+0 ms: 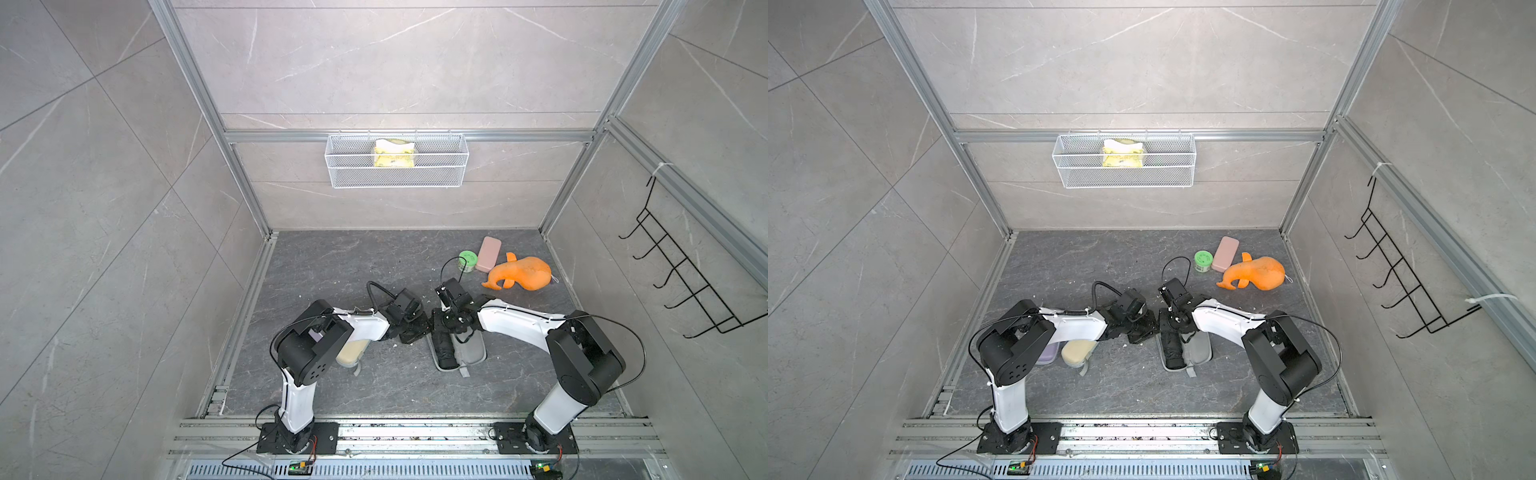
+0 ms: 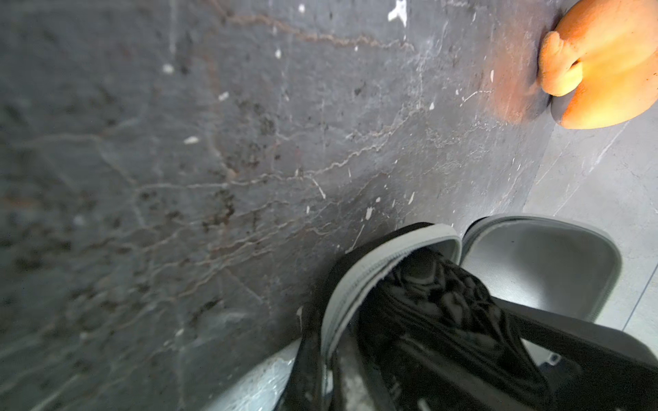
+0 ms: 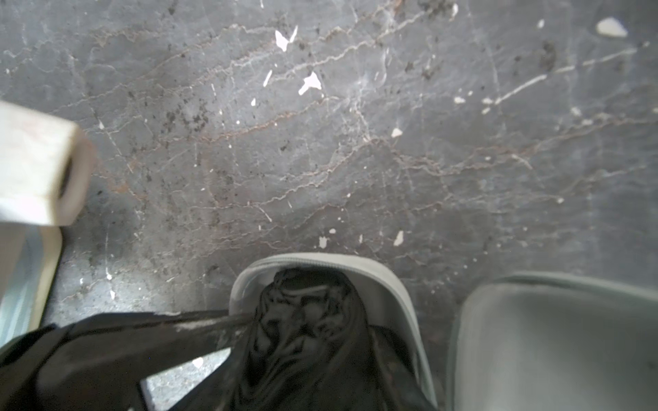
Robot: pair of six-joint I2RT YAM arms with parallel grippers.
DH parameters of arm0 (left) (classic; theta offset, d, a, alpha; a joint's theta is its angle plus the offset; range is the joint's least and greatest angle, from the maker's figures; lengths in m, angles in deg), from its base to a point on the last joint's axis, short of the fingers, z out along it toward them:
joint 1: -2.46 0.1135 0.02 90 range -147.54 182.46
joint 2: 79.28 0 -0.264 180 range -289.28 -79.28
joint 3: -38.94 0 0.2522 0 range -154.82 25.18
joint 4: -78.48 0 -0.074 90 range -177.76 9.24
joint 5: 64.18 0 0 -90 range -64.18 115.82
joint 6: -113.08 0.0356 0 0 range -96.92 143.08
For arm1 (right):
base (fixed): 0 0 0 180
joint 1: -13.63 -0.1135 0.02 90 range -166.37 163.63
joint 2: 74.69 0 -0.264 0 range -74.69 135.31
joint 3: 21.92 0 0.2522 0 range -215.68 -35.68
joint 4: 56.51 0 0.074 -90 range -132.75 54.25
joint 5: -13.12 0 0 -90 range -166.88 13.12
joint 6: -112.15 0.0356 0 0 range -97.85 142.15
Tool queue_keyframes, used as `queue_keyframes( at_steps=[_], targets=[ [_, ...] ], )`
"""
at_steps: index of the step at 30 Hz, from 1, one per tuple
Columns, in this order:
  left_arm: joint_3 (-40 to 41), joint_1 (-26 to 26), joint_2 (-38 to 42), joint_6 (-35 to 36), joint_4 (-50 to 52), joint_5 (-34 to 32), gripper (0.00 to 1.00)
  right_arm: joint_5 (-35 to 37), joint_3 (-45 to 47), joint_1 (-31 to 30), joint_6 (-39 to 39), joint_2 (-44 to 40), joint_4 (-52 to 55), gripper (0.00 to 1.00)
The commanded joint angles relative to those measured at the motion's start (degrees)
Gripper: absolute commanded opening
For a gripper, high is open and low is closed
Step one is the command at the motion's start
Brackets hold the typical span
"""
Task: Put umbrellas into zippered umbrella sleeves
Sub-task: Place the umbrella in the umbrella sleeve.
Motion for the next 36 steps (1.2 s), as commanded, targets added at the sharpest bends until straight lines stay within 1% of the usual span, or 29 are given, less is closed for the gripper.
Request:
queue_keyframes(
  at_steps=[1,3,6,10,13,15,18,20,22,24,26,28,30,32,34,36],
  targets=[
    [-0.6,1.3,1.9,1.1,-4.2,-0.4,0.08,-2.5,-3.0,0.3,-2.7,-2.7,6.4,0.52],
    [-0.6,1.4,1.9,1.0,-4.5,0.0,0.10,-2.8,-3.9,0.3,-2.9,-3.1,8.2,0.56],
    [-0.6,1.5,1.9,1.1,-4.6,0.3,0.11,-3.7,-3.0,0.4,-1.8,-2.9,8.0,0.58],
    [-0.2,1.6,2.1,1.1,-4.9,0.2,0.11,-4.7,0.8,0.4,-0.1,-1.2,3.8,0.56],
    [0.2,1.9,1.9,1.1,-5.6,0.3,0.11,-6.3,1.0,0.6,-0.9,3.0,3.0,0.55],
    [0.7,2.2,2.0,1.2,-6.3,0.8,0.11,-7.4,0.2,1.4,-1.2,3.6,3.9,0.58],
    [1.5,2.6,3.1,1.8,-6.4,0.8,0.13,-8.1,-2.0,2.6,-2.4,1.1,6.4,0.66],
    [1.9,2.7,3.8,2.0,-6.1,0.7,0.16,-8.7,-4.8,3.1,-3.8,0.0,9.7,0.74],
    [2.2,2.9,4.1,2.0,-6.1,0.8,0.20,-9.1,-7.1,3.8,-4.9,-0.7,12.5,0.77],
    [2.6,3.0,4.7,2.0,-6.0,0.8,0.24,-8.4,-8.6,4.5,-6.0,-1.6,15.3,0.78],
    [3.0,3.0,5.3,2.1,-6.0,0.8,0.27,-5.9,-9.0,4.6,-6.8,-3.4,16.8,0.77],
    [3.7,3.0,5.8,2.1,-6.0,0.5,0.28,-5.3,-8.5,4.7,-6.8,-5.3,16.8,0.73],
    [4.1,3.1,6.1,2.0,-6.1,0.6,0.28,-6.4,-7.2,4.3,-5.6,-6.0,16.0,0.65],
    [4.4,3.1,6.1,1.9,-6.6,1.1,0.28,-7.2,-3.8,3.3,-2.9,-5.9,12.5,0.56],
    [4.4,3.0,5.8,1.8,-6.9,1.5,0.28,-7.2,-1.0,2.8,-0.8,-4.5,8.9,0.50],
    [4.4,3.0,5.5,1.7,-7.2,1.7,0.28,-6.6,0.8,2.7,0.4,-2.6,5.6,0.47]
  ],
)
